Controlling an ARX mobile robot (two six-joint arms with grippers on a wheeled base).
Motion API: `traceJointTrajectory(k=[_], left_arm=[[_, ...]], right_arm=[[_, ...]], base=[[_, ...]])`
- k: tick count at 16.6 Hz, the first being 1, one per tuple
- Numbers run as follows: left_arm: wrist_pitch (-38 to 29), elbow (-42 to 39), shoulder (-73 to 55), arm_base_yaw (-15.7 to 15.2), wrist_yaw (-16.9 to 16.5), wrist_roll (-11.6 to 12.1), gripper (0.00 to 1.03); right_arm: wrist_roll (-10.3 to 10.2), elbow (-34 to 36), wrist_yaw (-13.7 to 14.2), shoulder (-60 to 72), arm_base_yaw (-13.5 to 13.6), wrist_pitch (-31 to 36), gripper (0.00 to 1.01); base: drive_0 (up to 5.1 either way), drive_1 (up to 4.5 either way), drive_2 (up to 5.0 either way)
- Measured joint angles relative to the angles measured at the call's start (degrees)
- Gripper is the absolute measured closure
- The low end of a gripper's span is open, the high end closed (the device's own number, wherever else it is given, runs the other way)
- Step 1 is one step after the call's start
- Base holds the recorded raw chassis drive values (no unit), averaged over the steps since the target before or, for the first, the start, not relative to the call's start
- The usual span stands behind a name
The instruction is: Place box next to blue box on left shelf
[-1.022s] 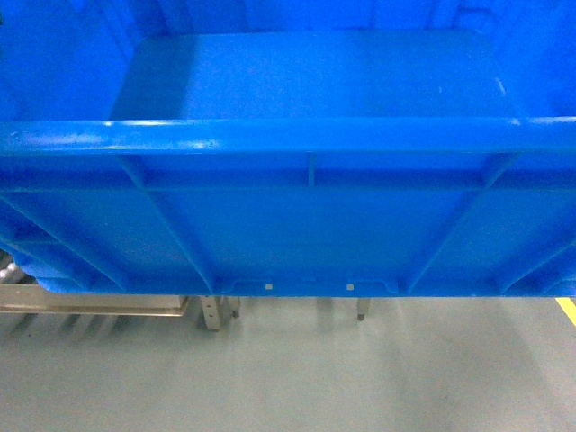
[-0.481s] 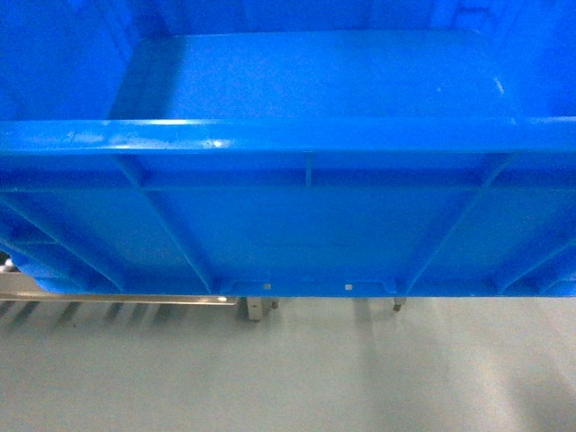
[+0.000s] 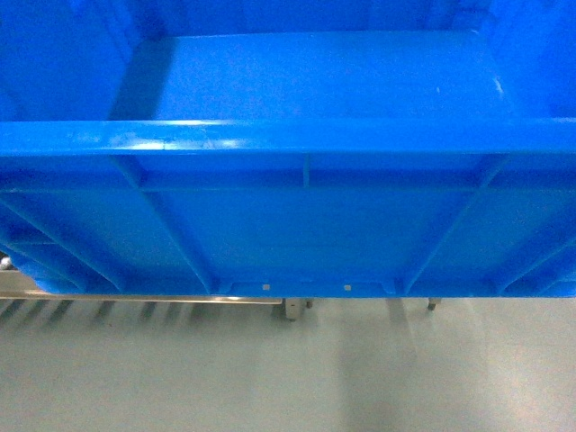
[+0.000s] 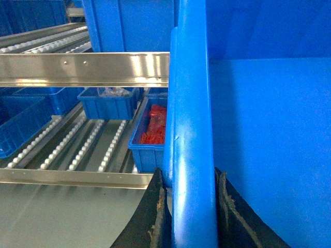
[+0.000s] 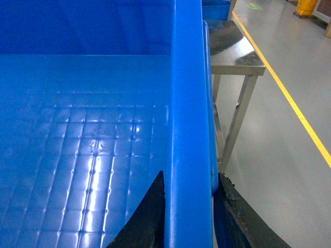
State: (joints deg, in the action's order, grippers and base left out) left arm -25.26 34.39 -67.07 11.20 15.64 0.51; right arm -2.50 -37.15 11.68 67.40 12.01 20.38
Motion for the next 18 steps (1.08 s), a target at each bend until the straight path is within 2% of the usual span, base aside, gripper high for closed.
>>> traceJointTrajectory(k=[18], left_arm=[[0.02, -0.02, 0.0, 0.02, -0.02, 0.0, 0.87]], right_arm=[[0.02, 0.0, 0.02, -0.04, 0.0, -0.02, 0.82]], base=[[-5.0, 2.46, 2.5]])
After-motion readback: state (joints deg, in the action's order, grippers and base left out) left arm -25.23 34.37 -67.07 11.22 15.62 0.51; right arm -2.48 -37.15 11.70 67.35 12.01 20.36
